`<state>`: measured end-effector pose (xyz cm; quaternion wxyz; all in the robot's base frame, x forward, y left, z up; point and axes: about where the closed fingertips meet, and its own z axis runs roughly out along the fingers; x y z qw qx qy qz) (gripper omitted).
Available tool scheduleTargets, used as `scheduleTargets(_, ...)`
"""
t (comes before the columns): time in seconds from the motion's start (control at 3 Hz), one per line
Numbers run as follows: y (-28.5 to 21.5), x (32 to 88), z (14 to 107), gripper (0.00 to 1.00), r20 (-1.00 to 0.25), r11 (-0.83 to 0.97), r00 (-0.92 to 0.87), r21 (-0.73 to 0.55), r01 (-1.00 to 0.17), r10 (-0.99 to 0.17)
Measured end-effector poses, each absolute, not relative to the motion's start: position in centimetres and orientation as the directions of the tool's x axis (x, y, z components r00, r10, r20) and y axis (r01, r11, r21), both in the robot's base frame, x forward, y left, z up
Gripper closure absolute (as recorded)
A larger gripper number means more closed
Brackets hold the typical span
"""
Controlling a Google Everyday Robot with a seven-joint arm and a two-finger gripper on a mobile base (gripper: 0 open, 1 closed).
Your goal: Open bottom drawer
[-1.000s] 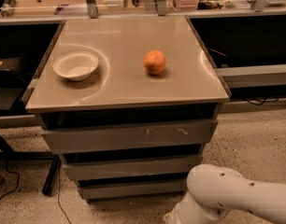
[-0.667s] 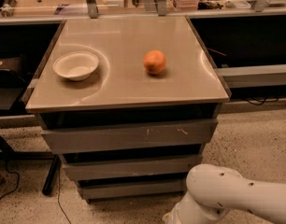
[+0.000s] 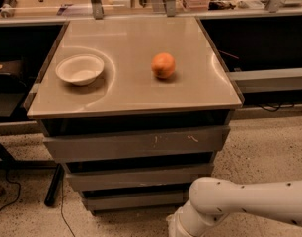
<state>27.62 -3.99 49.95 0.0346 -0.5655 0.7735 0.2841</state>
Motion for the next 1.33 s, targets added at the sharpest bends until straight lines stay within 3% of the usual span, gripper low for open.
scheduleTargets(0.33,-3.8,30.9,46.1,0.00,-0.388,0.226,-0.362,0.355,-0.907,-0.848)
scheduleTargets(0.67,-4.0,33.2,42.6,0.00,-0.412,0.247,-0.415,0.401,-0.882,-0.811)
scheduleTargets(1.33,-3.3,33.4,41.2,0.00,-0.426,0.236,-0.430,0.435,-0.869,-0.796)
